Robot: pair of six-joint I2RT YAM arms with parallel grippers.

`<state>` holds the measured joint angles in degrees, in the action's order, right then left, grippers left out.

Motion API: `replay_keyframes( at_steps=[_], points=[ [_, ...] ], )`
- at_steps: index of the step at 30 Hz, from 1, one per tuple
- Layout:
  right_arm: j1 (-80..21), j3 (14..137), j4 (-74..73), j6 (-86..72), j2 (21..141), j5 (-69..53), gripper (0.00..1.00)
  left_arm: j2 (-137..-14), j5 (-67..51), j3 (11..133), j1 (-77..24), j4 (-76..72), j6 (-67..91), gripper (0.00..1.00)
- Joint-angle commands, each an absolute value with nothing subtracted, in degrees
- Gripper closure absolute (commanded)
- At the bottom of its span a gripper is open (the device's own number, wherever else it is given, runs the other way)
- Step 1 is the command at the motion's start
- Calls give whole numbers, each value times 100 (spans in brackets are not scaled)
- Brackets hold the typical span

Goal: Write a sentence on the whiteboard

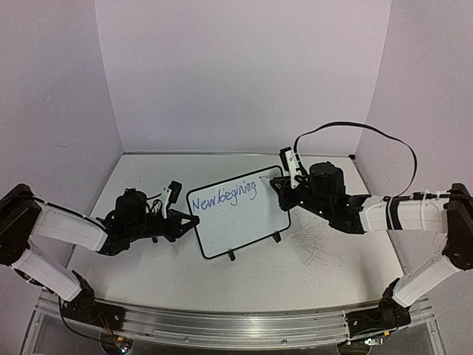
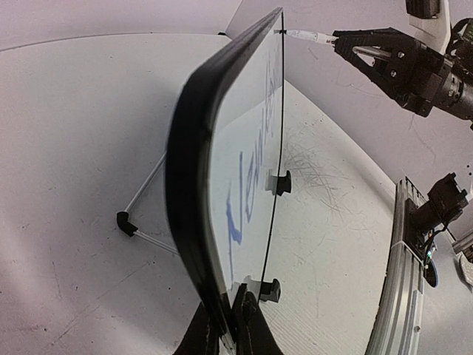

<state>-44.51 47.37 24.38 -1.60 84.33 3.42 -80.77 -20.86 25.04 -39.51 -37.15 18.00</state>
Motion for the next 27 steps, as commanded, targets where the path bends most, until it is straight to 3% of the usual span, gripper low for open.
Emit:
replay_keyframes(
  at_steps=[1,27],
  points=[
    [-4446,4737,2458,-287,8412,387,100,-8077,-1626,2455,-3919,-3457,1547,100],
    [-4456,4386,2252,-454,8233,307,100,-8085,-1656,2483,-3921,-3419,1582,100]
  ],
)
